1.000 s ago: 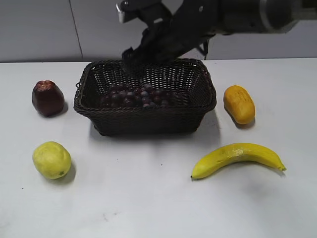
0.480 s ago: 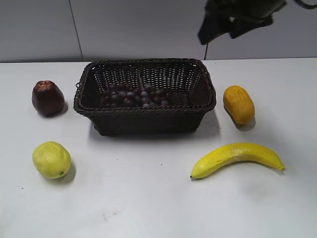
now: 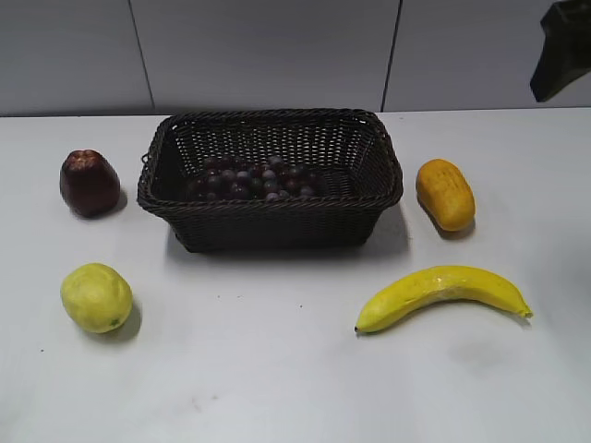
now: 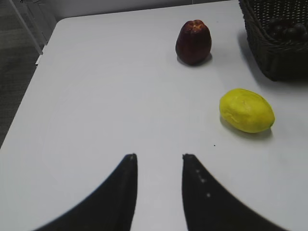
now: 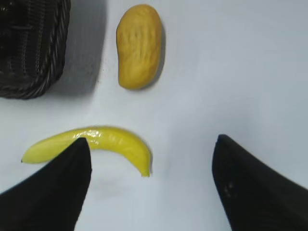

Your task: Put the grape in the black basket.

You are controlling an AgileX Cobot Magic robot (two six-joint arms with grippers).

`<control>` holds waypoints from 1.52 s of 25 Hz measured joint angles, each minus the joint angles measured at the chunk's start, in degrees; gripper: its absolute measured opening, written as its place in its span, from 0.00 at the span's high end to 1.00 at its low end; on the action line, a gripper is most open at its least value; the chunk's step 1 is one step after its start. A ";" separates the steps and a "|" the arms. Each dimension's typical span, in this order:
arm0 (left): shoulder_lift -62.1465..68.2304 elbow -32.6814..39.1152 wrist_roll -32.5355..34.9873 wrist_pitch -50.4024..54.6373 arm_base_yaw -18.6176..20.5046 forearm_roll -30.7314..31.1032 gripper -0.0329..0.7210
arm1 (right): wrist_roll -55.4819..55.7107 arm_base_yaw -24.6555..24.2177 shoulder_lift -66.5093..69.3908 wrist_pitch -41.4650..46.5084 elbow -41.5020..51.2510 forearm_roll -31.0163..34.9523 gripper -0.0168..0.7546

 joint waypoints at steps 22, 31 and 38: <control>0.00 0.00 0.00 0.00 0.00 0.00 0.64 | 1.59 0.00 -66.43 -4.82 44.66 -0.46 0.21; 0.00 0.00 0.00 0.00 0.00 0.00 0.64 | 1.59 0.00 -72.63 -2.48 50.57 -2.81 0.21; 0.00 0.00 0.00 0.00 0.00 0.00 0.64 | 1.59 0.00 -72.63 -2.48 50.57 -2.81 0.21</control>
